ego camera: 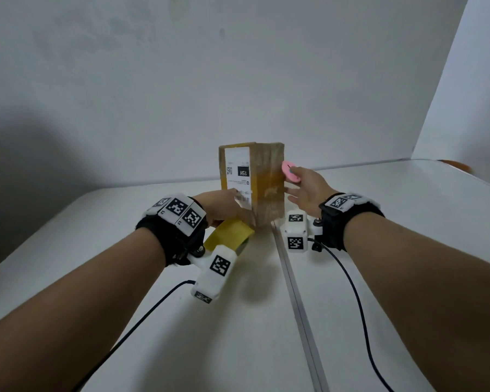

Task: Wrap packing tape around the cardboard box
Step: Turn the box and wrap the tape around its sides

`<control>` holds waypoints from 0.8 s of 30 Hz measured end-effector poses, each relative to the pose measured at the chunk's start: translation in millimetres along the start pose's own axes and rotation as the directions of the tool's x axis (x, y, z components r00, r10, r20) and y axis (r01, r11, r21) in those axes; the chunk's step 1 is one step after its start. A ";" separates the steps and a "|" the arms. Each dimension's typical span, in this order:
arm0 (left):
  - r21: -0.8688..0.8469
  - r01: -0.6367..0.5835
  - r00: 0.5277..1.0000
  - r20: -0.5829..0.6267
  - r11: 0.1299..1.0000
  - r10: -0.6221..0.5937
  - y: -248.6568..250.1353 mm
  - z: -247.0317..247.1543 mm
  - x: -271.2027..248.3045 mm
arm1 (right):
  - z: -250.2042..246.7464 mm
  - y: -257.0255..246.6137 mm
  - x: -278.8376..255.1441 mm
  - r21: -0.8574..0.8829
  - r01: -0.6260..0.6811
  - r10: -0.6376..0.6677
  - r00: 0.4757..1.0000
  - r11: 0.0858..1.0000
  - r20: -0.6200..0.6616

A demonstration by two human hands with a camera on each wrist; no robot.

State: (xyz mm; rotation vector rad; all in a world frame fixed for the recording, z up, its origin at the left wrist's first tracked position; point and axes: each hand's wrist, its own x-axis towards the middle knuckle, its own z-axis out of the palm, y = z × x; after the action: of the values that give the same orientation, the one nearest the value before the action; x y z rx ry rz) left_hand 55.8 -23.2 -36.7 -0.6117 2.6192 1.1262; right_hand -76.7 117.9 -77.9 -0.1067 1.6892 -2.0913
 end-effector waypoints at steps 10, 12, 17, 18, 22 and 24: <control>-0.138 0.047 0.999 0.031 0.989 -0.043 -2.0 -10.7 6.0 | 15.8 -5.6 -6.1 -0.279 0.023 0.009 0.994 0.960 0.113; -0.167 0.041 0.998 0.046 0.985 -0.033 -1.3 -11.9 1.2 | 19.6 -14.3 -13.1 -0.392 0.029 0.011 0.995 0.919 0.099; -0.187 0.045 0.993 0.113 0.981 -0.024 -10.5 -3.1 -9.8 | 25.7 -33.0 -34.3 -0.645 -0.007 0.045 0.998 0.764 0.042; -0.182 0.046 0.991 0.132 0.982 -0.022 -13.1 -0.2 -12.5 | 28.8 -35.3 -36.9 -0.706 -0.040 0.086 0.996 0.707 0.030; -0.150 0.051 0.990 0.140 0.987 -0.029 -22.0 7.4 -25.1 | 36.6 -36.3 -42.1 -0.841 -0.059 0.120 0.993 0.537 0.007; -0.137 0.041 0.992 0.122 0.990 -0.024 -24.7 8.8 -33.4 | 35.9 -34.1 -47.0 -0.849 -0.044 0.107 0.994 0.526 0.015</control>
State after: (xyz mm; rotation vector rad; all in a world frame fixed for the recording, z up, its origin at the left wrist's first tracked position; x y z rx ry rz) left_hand 97.1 -22.4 -46.4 -0.5919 2.4369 1.3017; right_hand -32.5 108.6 -26.7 -0.3861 2.4659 -0.9738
